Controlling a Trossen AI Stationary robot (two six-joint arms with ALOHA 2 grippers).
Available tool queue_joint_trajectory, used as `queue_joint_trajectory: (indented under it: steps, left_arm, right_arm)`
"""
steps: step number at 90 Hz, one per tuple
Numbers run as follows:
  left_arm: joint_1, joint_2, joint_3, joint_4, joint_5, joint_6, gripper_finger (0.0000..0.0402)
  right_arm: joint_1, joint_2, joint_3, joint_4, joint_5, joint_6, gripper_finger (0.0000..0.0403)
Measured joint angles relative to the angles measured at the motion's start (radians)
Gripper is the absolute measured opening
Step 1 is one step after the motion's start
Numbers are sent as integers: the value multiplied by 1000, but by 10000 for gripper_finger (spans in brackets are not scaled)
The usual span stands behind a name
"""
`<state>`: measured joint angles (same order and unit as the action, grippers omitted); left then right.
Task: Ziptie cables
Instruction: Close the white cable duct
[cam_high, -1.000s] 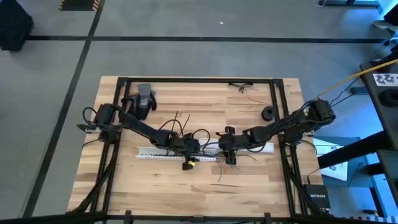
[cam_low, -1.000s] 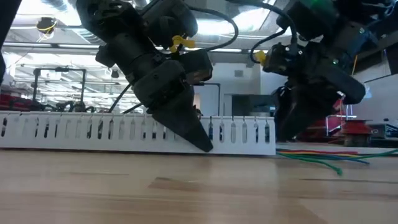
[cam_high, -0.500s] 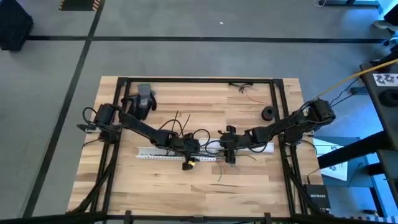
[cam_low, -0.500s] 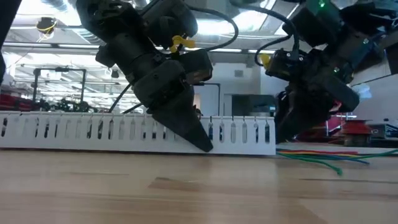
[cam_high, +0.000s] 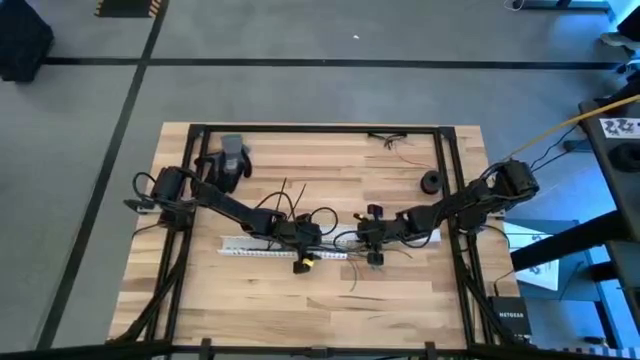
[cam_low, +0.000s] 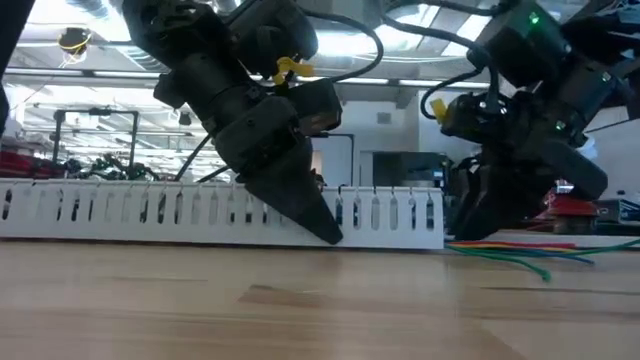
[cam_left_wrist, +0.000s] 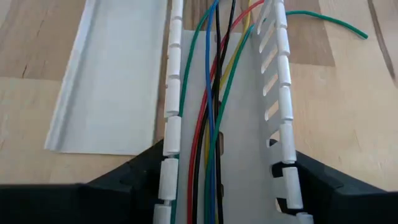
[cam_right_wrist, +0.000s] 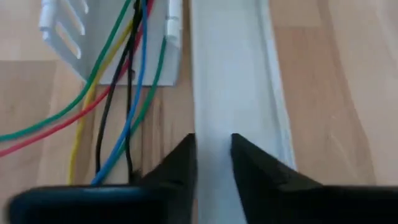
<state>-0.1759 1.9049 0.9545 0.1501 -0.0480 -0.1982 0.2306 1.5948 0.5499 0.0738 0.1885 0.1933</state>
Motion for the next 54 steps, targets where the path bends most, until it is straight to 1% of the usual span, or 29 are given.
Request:
queue_joint_trajectory:
  steps: [6,11,23,30,45,54]
  left_arm:
    - [0,0,0,1,0,0,235]
    - [0,0,0,1,0,0,235]
    - [0,0,0,2,0,-2,235]
    - [-1,0,0,3,0,-6,235]
    - [-1,0,0,5,0,-79,235]
    - [-1,0,0,4,0,-73,245]
  right_arm:
    - [0,19,1,-2,-2,-16,19]
    - [0,31,2,-1,-5,-18,8]
    - [0,42,2,2,-5,-17,13]
    - [0,44,9,-4,-6,-17,6]
    - [-1,48,27,-20,-8,-21,5]
    - [-1,48,27,-19,-9,-21,3]
